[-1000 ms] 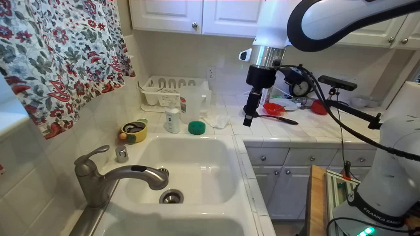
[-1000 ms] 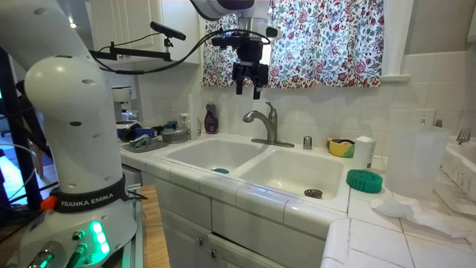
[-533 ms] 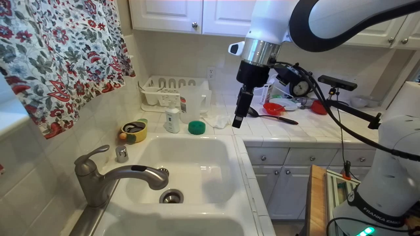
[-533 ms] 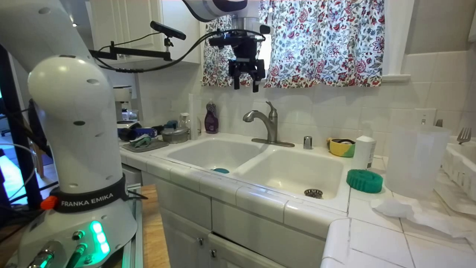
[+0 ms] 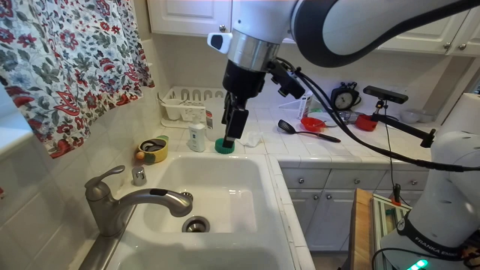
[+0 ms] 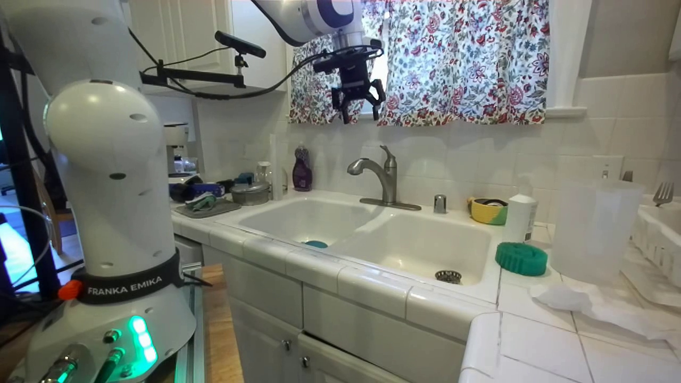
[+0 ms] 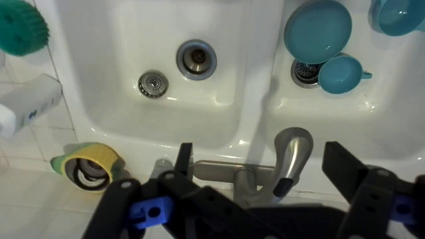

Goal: Move the tap nozzle to the right then open it

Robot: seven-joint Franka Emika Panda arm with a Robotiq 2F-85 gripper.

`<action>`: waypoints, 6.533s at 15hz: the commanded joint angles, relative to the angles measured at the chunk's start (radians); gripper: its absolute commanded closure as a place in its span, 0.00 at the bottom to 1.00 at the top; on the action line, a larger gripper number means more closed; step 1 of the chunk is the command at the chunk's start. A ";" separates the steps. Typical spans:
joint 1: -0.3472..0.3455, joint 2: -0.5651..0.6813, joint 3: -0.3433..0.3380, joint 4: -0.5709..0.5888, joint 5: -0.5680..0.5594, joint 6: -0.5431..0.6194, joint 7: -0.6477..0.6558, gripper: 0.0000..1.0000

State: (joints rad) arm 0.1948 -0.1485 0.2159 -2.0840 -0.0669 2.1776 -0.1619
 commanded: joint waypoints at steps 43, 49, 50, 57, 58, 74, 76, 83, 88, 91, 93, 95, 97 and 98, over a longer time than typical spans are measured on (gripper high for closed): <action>0.219 0.668 -0.095 0.587 -0.184 0.343 0.175 1.00; 0.217 0.663 -0.120 0.579 -0.203 0.343 0.228 1.00; 0.214 0.662 -0.122 0.578 -0.205 0.347 0.226 1.00; 0.198 0.659 -0.132 0.566 -0.207 0.403 0.211 1.00; 0.167 0.638 -0.096 0.534 -0.151 0.432 0.183 1.00; -0.201 0.536 0.324 0.229 0.383 0.566 -0.331 1.00; -0.238 0.524 0.362 0.200 0.419 0.562 -0.372 1.00; -0.494 0.501 0.620 0.129 0.751 0.652 -0.668 0.54; -0.602 0.483 0.660 0.111 0.852 0.659 -0.672 0.19; -0.627 0.519 0.666 0.144 0.897 0.663 -0.670 0.01; -0.620 0.530 0.645 0.153 0.910 0.675 -0.626 0.00; -0.635 0.577 0.662 0.188 0.970 0.666 -0.605 0.00; -0.630 0.537 0.644 0.156 0.933 0.651 -0.617 0.00; -0.631 0.548 0.644 0.162 0.935 0.651 -0.612 0.00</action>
State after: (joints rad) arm -0.4362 0.4005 0.8598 -1.9214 0.8685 2.8287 -0.7739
